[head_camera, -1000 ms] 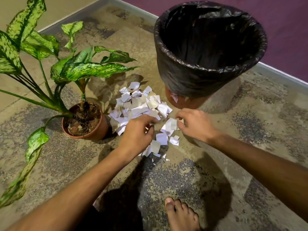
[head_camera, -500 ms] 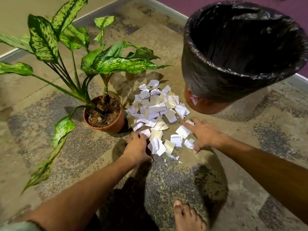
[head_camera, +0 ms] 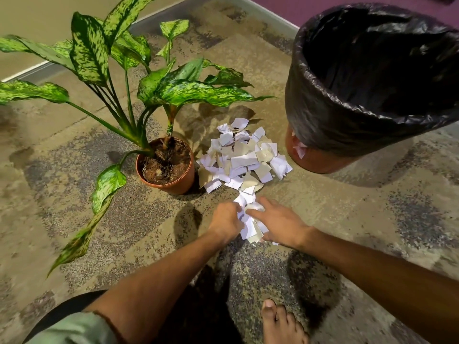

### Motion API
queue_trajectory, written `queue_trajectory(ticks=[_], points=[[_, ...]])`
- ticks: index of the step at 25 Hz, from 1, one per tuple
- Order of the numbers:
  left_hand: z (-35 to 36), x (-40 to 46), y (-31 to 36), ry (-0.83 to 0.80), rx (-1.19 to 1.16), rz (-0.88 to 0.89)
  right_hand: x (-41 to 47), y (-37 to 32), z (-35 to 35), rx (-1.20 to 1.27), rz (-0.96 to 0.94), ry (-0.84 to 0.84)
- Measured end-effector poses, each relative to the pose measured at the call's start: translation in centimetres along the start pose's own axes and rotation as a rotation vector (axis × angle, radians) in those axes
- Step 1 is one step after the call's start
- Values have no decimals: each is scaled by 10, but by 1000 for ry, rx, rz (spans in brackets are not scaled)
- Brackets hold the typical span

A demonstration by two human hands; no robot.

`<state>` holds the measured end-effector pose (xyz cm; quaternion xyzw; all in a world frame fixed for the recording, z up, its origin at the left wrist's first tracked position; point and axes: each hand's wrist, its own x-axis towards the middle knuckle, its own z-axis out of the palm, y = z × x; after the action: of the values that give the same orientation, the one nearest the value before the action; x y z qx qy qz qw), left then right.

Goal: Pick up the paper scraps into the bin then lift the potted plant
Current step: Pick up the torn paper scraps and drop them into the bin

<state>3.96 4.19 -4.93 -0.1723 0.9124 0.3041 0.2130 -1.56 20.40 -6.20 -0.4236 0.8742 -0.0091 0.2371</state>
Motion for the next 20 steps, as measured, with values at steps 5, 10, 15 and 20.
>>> queue_trajectory(ticks=[5, 10, 15, 20], points=[[2, 0, 7, -10, -137, -50, -6, 4, -8, -11, -25, 83], [-5, 5, 22, 69, -146, 58, -16, 14, -32, 67, 8, 267], [-23, 13, 36, 181, -276, 107, -37, 26, -90, 116, 116, 494], [-30, 18, 39, 281, -309, 108, -74, 19, -166, 175, 132, 894]])
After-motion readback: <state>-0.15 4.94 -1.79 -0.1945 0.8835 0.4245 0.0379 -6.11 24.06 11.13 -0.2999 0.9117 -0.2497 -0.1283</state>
